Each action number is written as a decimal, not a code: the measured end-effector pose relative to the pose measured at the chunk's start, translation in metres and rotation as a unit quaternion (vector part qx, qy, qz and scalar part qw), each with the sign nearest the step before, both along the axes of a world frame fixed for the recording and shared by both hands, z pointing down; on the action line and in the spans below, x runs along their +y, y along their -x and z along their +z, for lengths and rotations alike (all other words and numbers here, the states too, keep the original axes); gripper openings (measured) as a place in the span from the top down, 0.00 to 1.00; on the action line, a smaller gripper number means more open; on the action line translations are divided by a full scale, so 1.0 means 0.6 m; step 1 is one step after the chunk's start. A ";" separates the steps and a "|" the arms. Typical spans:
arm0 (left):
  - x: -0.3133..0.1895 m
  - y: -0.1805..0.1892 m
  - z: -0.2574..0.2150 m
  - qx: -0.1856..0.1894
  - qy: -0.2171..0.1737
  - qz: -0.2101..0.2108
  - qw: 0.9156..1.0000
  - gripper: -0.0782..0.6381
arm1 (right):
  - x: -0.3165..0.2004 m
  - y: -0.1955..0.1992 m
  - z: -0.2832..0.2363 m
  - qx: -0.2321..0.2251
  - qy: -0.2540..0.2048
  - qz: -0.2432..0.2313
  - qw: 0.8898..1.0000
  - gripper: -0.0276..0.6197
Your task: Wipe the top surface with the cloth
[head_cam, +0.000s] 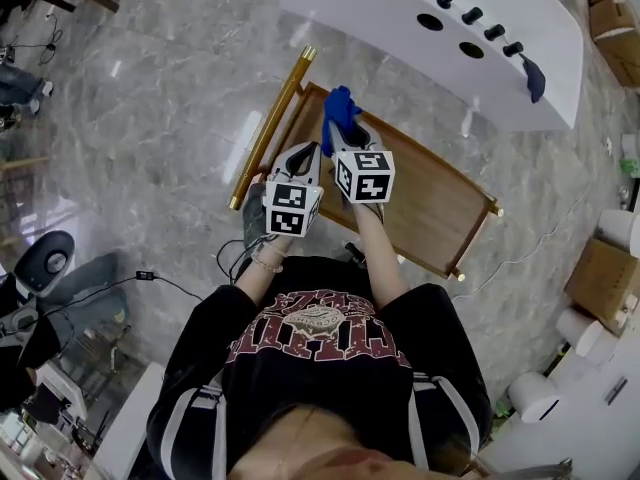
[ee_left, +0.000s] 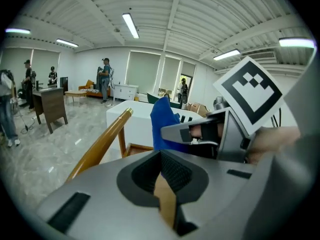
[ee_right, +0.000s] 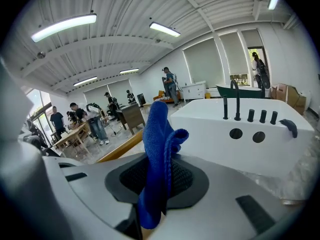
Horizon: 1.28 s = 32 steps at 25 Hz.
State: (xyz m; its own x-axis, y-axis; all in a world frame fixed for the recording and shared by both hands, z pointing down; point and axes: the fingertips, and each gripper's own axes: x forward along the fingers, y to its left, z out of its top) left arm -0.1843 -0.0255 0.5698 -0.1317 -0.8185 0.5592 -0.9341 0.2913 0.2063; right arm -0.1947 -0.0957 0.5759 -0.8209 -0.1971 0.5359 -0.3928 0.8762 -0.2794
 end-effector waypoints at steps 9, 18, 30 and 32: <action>0.033 -0.011 0.096 0.037 0.041 -0.012 0.998 0.82 | -0.004 0.049 0.095 0.044 0.012 -0.028 0.999 0.82; 0.052 -0.012 0.151 0.054 0.071 -0.016 0.996 0.82 | 0.000 0.099 0.132 0.062 0.018 -0.034 0.997 0.82; 0.068 -0.042 0.210 0.073 0.108 0.007 0.991 0.82 | -0.011 0.122 0.196 0.122 0.007 -0.036 0.992 0.82; 0.071 -0.043 0.220 0.078 0.113 0.006 0.991 0.82 | -0.011 0.126 0.206 0.132 0.013 -0.032 0.991 0.82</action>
State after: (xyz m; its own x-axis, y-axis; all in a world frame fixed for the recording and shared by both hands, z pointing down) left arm -0.1584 0.0171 0.7017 -0.0207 -0.6715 0.7407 -0.9000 0.3352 0.2787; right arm -0.2706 -0.1021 0.6997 -0.6613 -0.1327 0.7383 -0.3988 0.8958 -0.1962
